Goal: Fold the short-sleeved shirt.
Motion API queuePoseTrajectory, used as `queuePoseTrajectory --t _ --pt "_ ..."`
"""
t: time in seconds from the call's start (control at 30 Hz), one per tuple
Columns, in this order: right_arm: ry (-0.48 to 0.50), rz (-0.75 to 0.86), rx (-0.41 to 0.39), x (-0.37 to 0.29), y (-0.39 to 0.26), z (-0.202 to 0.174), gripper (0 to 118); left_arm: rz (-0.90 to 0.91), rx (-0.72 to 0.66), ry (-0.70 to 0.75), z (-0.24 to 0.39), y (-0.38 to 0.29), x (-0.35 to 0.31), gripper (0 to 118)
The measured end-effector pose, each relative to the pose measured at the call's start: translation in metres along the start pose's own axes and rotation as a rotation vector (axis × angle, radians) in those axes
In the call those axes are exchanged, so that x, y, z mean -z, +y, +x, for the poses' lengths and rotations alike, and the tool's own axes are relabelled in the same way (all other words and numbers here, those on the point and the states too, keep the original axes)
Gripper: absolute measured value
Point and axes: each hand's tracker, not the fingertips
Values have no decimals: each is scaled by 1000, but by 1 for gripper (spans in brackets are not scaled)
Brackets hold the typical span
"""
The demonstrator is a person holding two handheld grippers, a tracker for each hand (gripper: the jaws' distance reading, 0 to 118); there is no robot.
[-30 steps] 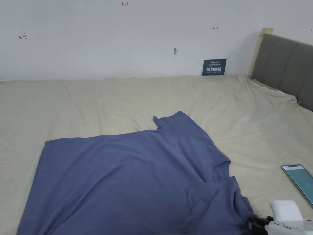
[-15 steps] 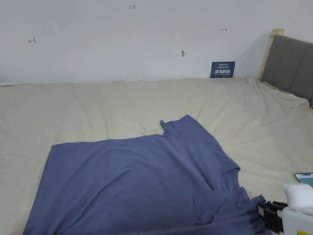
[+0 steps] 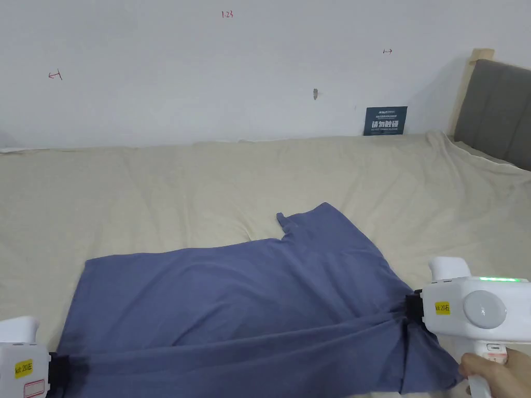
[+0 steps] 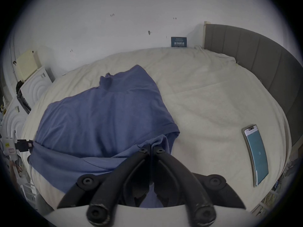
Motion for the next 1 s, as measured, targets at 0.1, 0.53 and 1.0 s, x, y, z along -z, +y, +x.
queuePoseTrajectory --t 0.1,0.53,1.0 --pt "-10 -33 -18 3 -2 3 47 1 -40 7 -7 -3 -3 56" --pt "158 100 -28 -116 -49 1 88 56 -129 -30 -16 -73 -98 76" --pt "127 -2 -91 -118 -103 -29 0 51 -106 -59 1 -118 -106 0"
